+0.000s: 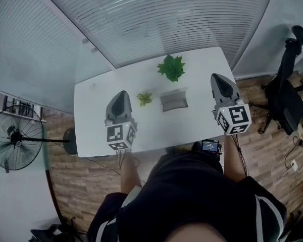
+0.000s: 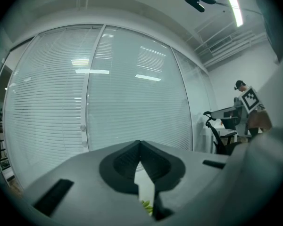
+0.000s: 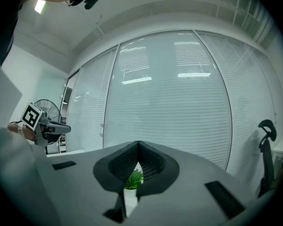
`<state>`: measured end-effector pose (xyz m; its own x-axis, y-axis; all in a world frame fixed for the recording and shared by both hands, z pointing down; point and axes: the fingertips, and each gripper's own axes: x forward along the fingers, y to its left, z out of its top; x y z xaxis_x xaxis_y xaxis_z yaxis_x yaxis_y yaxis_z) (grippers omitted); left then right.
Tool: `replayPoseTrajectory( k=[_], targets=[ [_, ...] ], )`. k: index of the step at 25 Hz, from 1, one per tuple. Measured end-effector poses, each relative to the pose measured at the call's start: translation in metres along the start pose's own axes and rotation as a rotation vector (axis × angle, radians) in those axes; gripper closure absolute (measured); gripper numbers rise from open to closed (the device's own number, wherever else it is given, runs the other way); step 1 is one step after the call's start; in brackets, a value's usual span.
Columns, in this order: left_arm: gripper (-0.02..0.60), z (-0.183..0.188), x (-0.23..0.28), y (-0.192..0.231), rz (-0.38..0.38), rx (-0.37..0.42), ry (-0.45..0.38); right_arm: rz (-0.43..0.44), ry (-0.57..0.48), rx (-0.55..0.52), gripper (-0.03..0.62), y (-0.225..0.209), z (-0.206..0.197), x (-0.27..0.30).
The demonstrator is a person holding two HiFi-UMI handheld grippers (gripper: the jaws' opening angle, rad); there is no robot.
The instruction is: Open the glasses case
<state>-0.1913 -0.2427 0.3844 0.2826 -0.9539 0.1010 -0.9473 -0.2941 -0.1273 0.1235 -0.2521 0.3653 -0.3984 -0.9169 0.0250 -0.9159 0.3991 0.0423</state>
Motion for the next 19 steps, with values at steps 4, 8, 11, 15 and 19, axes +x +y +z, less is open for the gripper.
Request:
replayPoseTrajectory(
  k=[4,8,11,15,19],
  targets=[
    [0.581,0.001,0.0,-0.002,-0.004,0.005,0.001,0.009,-0.009,0.008,0.579,0.002,0.001,0.0],
    [0.581,0.006,0.002,-0.006,-0.012,0.012,-0.006,0.008,-0.008,0.017,0.579,0.001,-0.002,0.001],
    [0.581,0.007,0.002,-0.008,-0.019,0.017,-0.005,0.01,-0.01,0.02,0.579,0.001,-0.003,0.0],
    [0.581,0.003,0.002,-0.01,-0.022,0.023,0.021,0.01,-0.013,0.034,0.58,0.0,-0.005,-0.002],
    [0.581,0.011,0.007,-0.016,-0.02,0.025,-0.012,0.01,-0.016,0.031,0.579,-0.006,-0.006,-0.004]
  ],
)
